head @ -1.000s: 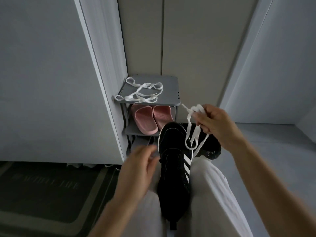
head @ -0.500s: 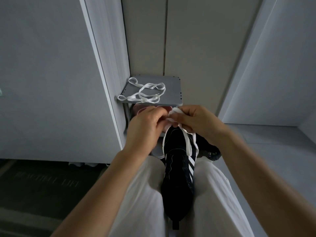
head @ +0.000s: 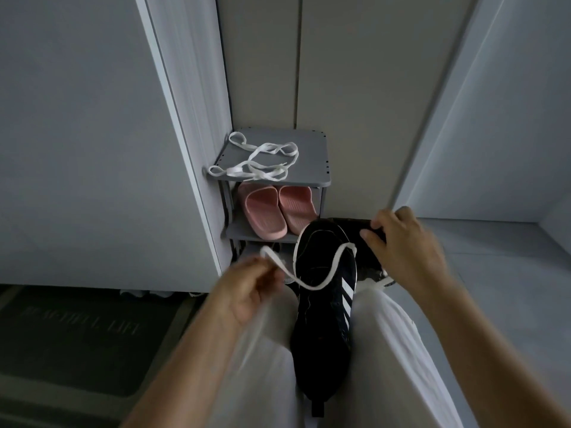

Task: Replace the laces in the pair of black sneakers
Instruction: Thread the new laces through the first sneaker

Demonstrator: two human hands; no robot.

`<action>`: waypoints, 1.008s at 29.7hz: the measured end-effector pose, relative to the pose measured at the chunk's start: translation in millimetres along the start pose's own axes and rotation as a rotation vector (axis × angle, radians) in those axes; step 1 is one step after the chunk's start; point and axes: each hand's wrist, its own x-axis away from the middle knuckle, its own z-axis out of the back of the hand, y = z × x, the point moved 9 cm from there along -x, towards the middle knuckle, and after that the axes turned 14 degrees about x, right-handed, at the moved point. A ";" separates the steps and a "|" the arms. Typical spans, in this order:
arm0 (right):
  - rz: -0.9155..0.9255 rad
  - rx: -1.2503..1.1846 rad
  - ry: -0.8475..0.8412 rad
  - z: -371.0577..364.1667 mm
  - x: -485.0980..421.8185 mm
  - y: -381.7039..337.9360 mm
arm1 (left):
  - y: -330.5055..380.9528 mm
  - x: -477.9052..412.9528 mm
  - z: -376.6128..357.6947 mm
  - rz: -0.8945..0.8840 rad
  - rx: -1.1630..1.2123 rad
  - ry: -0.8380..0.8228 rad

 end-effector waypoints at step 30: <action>0.151 -0.360 -0.313 -45.2 56.1 -61.1 | 1.2 18.6 -12.1 -0.425 -0.398 -0.018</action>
